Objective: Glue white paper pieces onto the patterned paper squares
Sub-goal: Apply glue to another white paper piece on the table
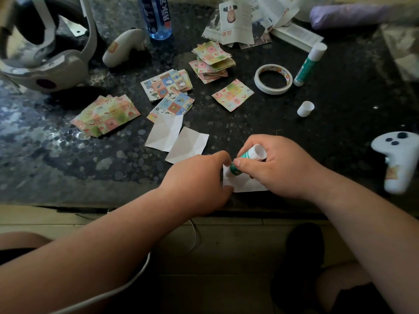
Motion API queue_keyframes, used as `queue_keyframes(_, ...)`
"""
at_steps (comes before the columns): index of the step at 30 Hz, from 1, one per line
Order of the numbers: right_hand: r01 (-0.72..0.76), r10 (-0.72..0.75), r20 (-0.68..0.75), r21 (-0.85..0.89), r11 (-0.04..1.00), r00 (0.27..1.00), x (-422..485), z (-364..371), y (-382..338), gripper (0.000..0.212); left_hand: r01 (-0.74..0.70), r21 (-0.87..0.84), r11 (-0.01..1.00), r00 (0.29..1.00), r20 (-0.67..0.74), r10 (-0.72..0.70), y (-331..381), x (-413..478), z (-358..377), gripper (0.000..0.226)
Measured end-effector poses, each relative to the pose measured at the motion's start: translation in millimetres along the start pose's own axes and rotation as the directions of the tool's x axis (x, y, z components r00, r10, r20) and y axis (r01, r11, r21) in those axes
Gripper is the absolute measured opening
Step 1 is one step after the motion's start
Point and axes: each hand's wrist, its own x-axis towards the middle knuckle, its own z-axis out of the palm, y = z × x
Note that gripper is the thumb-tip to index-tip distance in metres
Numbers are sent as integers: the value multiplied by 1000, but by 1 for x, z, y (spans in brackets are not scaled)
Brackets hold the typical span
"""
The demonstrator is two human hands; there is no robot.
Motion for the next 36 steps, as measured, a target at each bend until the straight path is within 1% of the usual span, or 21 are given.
queue_keyframes(4, -6, 6, 14, 13, 1000, 1000, -1, 2, -1, 14, 5, -20, 1000, 1000, -2, -5, 0, -1, -1, 38)
queue_keyframes(8, -27, 29, 47, -54, 998, 998, -2, 0, -4, 11, 5, -11, 1000, 1000, 9, -5, 0, -1, -1, 41)
queue_keyframes(13, -90, 94, 34, -92, 992, 995, 0, -9, -3, 8, 13, -4, 1000, 1000, 27, -13, 1, -1, -3, 44)
queue_keyframes(19, -56, 56, 31, -5, 998, 998, -3, -7, -2, 14, 12, -9, 1000, 1000, 20, -12, 1, 0, -4, 44)
queue_keyframes(25, -96, 101, 37, -132, 987, 994, -2, -16, 0, 7, 16, 2, 1000, 1000, 23, -16, 2, 1, -4, 44)
queue_keyframes(28, -106, 111, 38, -107, 989, 993, -3, -18, 0, 7, 17, 6, 1000, 1000, 20, -17, 1, 2, -3, 45)
queue_keyframes(32, -84, 86, 39, -58, 995, 996, -6, -17, 1, 8, 15, 12, 1000, 1000, 18, -15, 2, 1, -4, 45)
queue_keyframes(36, -111, 115, 41, -95, 989, 992, -5, -20, 3, 6, 22, 13, 1000, 1000, 20, -23, 3, 1, -5, 45)
